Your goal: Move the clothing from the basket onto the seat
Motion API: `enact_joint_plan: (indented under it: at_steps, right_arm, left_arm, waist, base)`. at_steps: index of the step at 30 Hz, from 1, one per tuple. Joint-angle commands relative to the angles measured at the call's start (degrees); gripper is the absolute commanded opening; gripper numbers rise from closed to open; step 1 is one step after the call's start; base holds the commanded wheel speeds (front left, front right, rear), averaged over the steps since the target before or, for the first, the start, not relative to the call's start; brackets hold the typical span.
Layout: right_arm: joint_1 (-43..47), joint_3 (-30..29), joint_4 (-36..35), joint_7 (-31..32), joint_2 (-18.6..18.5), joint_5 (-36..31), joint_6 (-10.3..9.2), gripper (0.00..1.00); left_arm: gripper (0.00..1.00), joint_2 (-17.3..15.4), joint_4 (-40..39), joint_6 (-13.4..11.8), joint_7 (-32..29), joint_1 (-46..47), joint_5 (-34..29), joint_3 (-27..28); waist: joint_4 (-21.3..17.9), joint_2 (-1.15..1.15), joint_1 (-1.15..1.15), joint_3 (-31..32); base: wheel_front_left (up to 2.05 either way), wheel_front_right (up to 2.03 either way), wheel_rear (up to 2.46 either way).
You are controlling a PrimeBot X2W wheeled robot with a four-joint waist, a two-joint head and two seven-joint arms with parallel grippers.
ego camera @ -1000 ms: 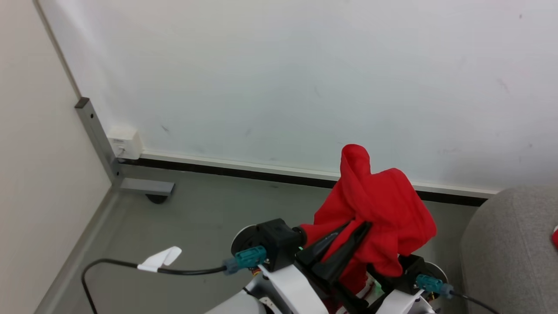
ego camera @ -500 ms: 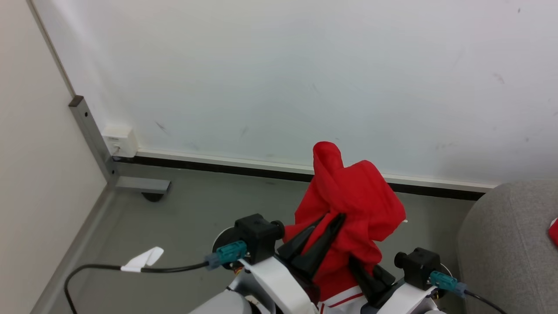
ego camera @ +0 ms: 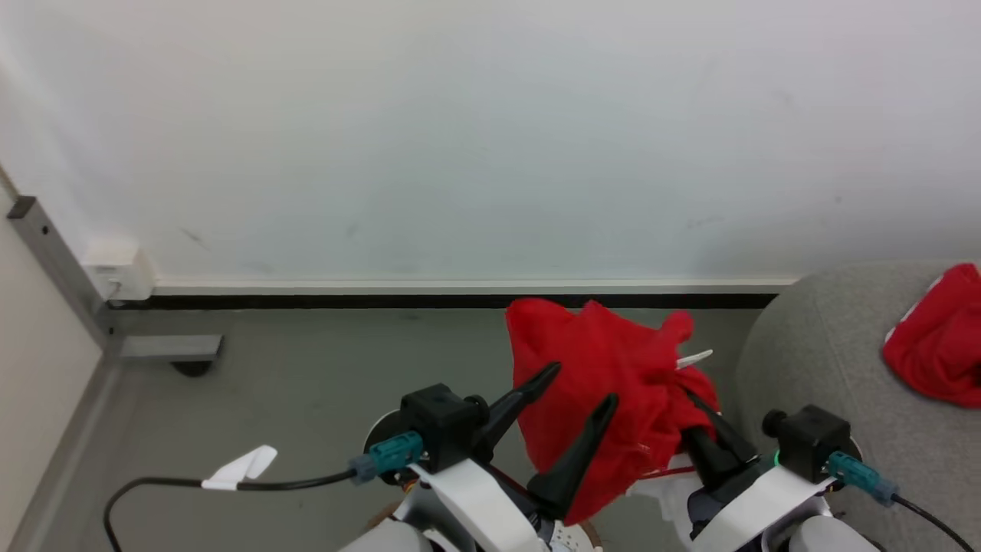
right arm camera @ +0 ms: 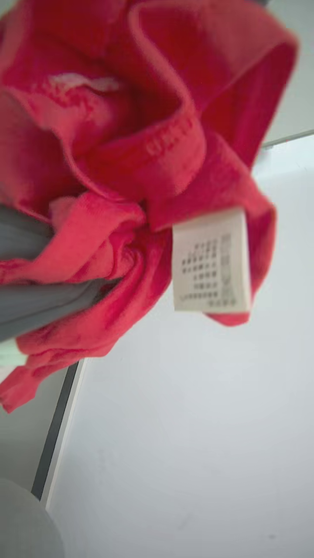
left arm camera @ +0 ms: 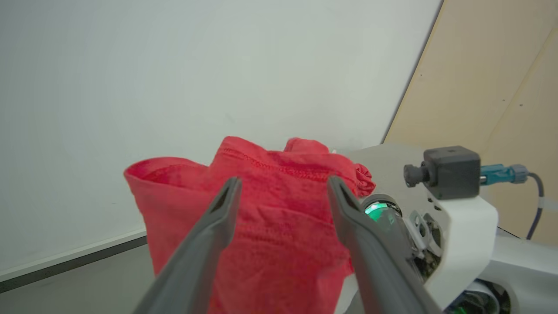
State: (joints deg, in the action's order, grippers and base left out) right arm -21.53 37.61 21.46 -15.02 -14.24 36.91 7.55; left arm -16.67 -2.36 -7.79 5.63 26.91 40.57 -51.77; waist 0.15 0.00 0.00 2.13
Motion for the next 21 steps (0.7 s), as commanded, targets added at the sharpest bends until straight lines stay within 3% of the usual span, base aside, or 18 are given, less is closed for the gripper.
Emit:
enact_joint_plan:
  at_steps: [1, 21]
  right_arm:
    - [0.7, -0.9, -0.4, -0.2, -0.4, -0.5, -0.13, 0.0]
    - [6.2, -17.6, -10.0, -0.2, -5.2, 3.1, -0.13, 0.0]
  left_arm:
    - [1.0, -0.1, -0.3, -0.3, 0.4, -0.1, -0.2, 0.2]
    - [1.0, 0.2, -0.2, 1.8, 3.0, 1.5, -3.0, -2.2]
  waist:
    - [-2.3, 0.0, 0.0, -0.7]
    - [-22.1, 0.0, 0.0, -2.9]
  base:
    - [0.0, 0.0, 0.0]
    - [0.0, 0.0, 0.0]
